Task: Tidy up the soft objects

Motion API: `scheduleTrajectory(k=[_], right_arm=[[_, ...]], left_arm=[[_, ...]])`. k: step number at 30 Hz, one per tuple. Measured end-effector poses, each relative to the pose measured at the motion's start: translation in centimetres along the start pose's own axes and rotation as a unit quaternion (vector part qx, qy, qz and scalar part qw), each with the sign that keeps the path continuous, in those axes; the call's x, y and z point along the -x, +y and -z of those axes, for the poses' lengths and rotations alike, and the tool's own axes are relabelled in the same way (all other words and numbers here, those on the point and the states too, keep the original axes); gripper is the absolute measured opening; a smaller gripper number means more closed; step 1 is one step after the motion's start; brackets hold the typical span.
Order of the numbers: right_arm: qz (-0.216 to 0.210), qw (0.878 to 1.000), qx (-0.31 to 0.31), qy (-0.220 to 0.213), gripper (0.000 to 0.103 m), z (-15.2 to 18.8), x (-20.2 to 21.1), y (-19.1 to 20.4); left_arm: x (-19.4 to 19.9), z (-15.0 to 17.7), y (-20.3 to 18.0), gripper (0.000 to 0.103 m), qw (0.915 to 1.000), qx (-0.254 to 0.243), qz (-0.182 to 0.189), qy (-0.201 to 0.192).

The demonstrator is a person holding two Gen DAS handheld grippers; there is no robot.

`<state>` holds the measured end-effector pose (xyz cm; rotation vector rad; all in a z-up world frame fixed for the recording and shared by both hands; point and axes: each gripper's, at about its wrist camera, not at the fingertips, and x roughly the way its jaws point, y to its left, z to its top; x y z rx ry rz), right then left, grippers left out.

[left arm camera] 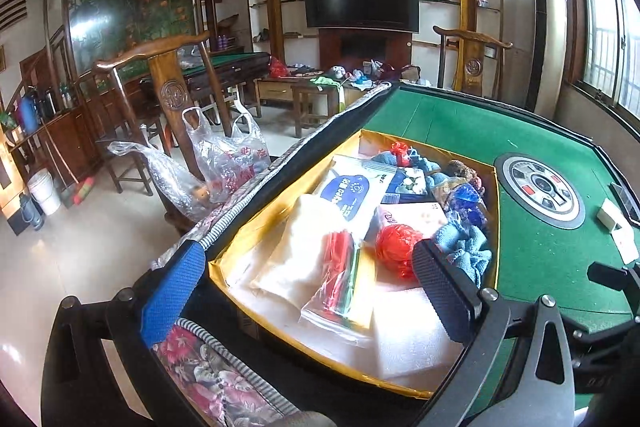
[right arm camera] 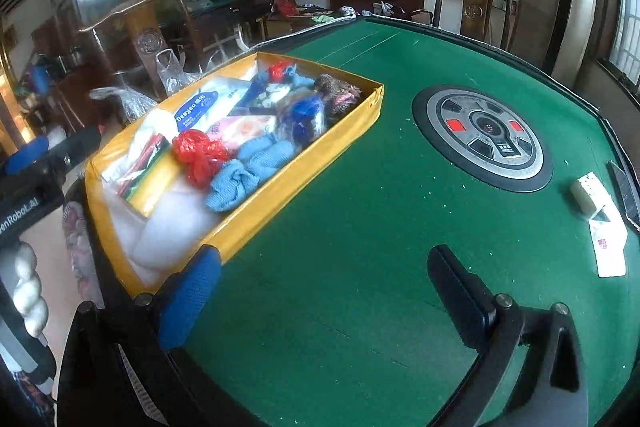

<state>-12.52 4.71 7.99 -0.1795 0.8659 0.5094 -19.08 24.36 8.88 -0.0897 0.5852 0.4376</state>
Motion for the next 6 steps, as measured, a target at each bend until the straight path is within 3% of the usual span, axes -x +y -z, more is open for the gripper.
scheduleTrajectory(k=[6], right_arm=[[-0.008,1.0,0.0,-0.005,0.102,1.18,0.22,-0.47]], left_arm=[[0.29,0.1,-1.29,0.103,0.9997,-0.011,-0.02,0.009]])
